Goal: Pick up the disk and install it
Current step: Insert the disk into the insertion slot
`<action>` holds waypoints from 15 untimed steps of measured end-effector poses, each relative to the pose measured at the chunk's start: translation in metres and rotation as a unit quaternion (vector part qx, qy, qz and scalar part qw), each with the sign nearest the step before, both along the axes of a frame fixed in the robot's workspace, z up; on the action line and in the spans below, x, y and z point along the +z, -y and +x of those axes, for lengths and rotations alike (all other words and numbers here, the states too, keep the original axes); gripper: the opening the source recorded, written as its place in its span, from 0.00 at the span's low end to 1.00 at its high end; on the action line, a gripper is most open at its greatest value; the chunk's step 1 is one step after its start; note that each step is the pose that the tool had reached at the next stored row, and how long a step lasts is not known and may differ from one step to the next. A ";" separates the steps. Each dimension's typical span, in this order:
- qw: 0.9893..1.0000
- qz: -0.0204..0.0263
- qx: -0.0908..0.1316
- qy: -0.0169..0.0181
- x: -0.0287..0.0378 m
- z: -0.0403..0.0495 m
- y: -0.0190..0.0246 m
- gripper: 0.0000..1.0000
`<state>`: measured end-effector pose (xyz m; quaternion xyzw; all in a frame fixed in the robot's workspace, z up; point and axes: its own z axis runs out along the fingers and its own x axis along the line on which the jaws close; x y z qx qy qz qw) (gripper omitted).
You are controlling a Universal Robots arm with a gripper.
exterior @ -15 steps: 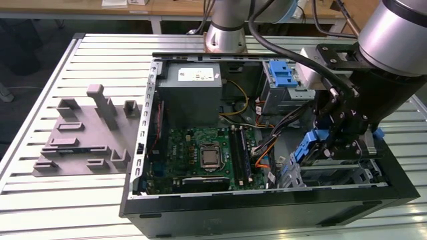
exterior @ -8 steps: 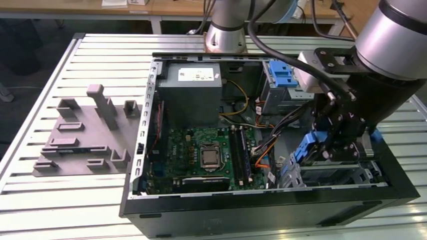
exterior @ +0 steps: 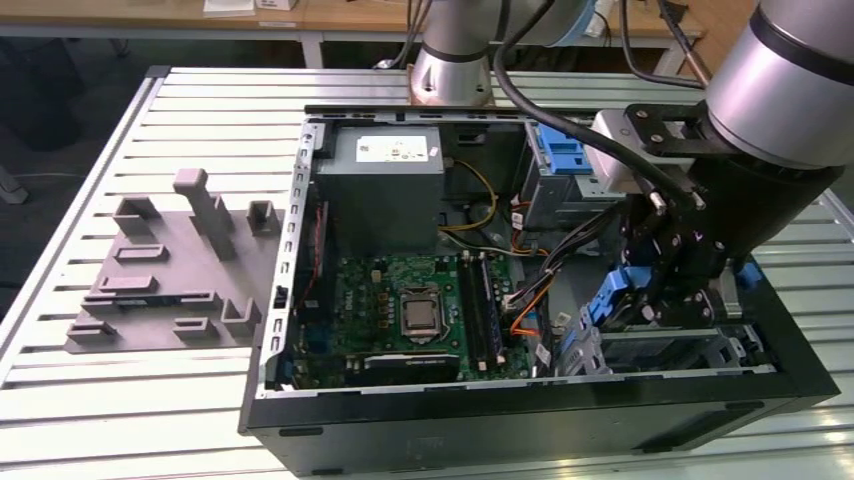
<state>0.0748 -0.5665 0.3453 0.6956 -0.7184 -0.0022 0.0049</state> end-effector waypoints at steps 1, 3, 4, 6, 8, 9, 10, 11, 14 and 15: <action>1.000 0.000 0.000 0.000 0.0000 0.0000 0.0000 0.36; 1.000 0.000 0.000 0.000 0.0000 0.0000 0.0000 0.36; 1.000 0.000 0.000 0.000 0.0000 0.0000 0.0000 0.36; 1.000 0.000 0.000 0.000 0.0000 0.0000 0.0000 0.36; 1.000 0.000 0.000 0.000 -0.0001 0.0000 0.0000 0.36; 1.000 0.000 0.000 0.000 -0.0001 0.0000 0.0000 0.37; 1.000 0.000 0.000 0.000 -0.0001 0.0000 0.0000 0.37; 1.000 0.000 0.000 0.000 0.0000 0.0000 0.0000 0.44; 1.000 0.000 0.000 0.000 -0.0001 0.0000 0.0000 0.44; 1.000 0.000 0.000 0.000 -0.0001 0.0000 0.0000 0.44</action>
